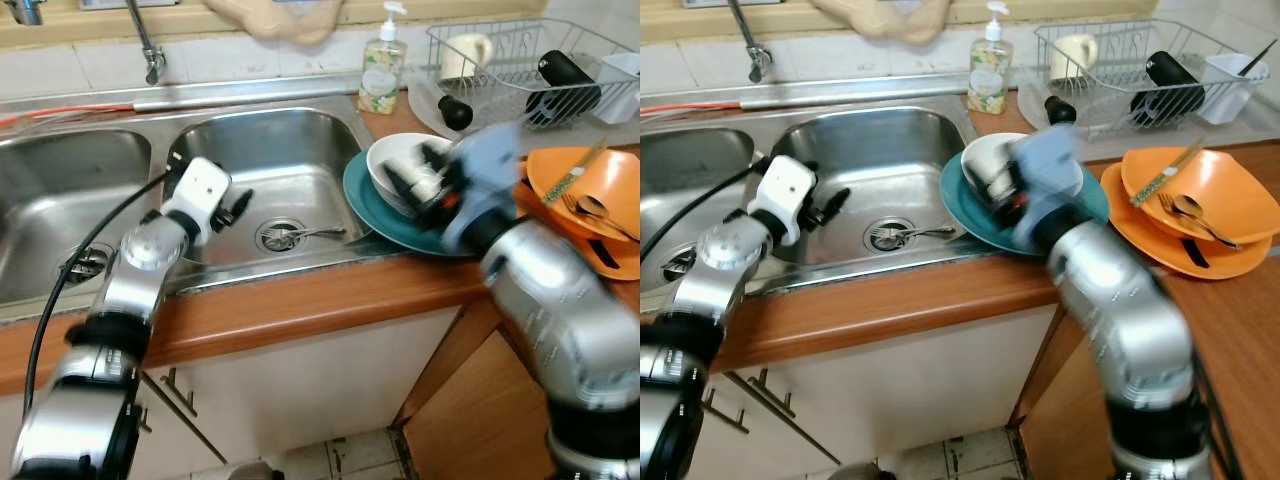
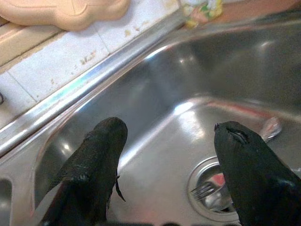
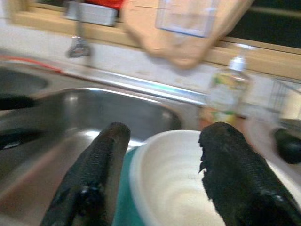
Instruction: Kitchen organization
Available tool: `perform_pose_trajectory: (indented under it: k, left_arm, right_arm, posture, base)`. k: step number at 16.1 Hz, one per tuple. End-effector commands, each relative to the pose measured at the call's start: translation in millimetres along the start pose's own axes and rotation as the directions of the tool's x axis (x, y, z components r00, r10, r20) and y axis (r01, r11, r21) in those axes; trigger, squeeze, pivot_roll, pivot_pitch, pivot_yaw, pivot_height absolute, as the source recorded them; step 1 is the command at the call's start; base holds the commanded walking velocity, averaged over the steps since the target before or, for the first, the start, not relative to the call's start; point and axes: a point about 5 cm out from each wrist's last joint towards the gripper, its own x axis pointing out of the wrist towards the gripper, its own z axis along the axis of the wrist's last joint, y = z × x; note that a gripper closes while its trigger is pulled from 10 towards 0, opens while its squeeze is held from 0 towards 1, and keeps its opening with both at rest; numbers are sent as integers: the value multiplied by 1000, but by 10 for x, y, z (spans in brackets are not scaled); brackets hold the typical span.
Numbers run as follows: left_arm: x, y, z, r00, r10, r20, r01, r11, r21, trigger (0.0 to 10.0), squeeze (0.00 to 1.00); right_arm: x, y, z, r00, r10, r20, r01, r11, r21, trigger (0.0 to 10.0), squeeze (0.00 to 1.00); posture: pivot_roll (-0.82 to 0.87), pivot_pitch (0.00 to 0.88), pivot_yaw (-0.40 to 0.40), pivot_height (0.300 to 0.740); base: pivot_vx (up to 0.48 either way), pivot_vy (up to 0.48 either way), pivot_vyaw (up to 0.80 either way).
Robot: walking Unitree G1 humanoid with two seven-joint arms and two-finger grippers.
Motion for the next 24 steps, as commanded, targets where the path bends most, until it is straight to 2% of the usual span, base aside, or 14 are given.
perform_pose_trajectory:
  k: [1,3,4,6,7,8,9,13,14,15,17,20,22,24]
  left_arm:
    - [-94,24,137,997,-15,70,16,1000,-18,10000,0]
    - [-171,11,181,996,-24,91,28,999,-42,10000,0]
    - [-216,1,238,993,-38,115,48,996,-81,10000,1000]
    - [-294,-33,355,989,-63,137,73,994,-75,10000,1000]
    - [-305,-38,372,988,-61,139,73,994,-77,10000,1000]
    - [-344,-83,423,985,-86,151,102,990,-101,10000,384]
    - [-395,-158,460,979,-138,151,157,981,-118,10000,0]
    - [-508,-351,520,954,-267,135,287,944,-160,10000,0]
    - [-522,-375,525,951,-281,127,300,940,-162,10000,0]
    - [-533,-381,535,952,-283,122,300,939,-167,10000,0]
    - [-544,-384,547,952,-284,114,300,939,-170,10000,0]
    - [-564,-388,558,952,-292,95,305,936,-175,10000,0]
    - [-569,-387,559,952,-294,88,305,936,-173,10000,0]
    - [-572,-390,558,952,-297,80,306,936,-173,10000,0]
  right_arm:
    - [28,-180,16,997,-73,-27,74,997,11,10000,1000]
    - [47,-343,39,988,-150,-47,150,988,16,10000,1000]
    - [53,-464,44,978,-196,-70,198,980,33,10000,1000]
    - [61,-690,12,951,-275,-141,285,957,55,10000,1000]
    - [63,-713,7,947,-283,-152,295,954,61,10000,1000]
    - [61,-775,-24,928,-305,-214,330,939,94,10000,831]
    - [58,-810,-48,913,-309,-268,356,922,149,10000,0]
    - [71,-785,-123,903,-226,-366,342,893,293,10000,0]
    - [76,-761,-142,903,-207,-376,334,890,311,9529,0]
    - [82,-739,-148,905,-188,-382,325,884,335,5490,0]
    - [83,-724,-179,895,-176,-410,333,875,351,3255,0]
    - [73,-724,-229,876,-163,-453,352,859,372,1882,0]
    - [72,-725,-227,875,-162,-456,356,854,379,2000,0]
    - [73,-719,-234,872,-149,-466,360,840,405,1373,0]
  posture:
    - [-29,0,26,740]
    - [-26,0,20,740]
    - [-26,0,16,740]
    - [-17,0,8,740]
    - [-17,0,8,740]
    - [-17,0,6,740]
    - [-17,0,4,740]
    - [-17,0,0,740]
    - [-16,0,-2,740]
    - [-15,0,-2,740]
    - [-13,0,-3,740]
    - [-11,0,-4,740]
    - [-12,0,-3,740]
    - [-12,0,-3,740]
  base:
    - [0,0,0]
    - [0,0,0]
    - [0,0,0]
    - [0,0,0]
    - [0,0,0]
    - [0,0,0]
    - [0,0,0]
    - [0,0,0]
    - [0,0,0]
    - [0,0,0]
    - [0,0,0]
    - [0,0,0]
    - [0,0,0]
    - [0,0,0]
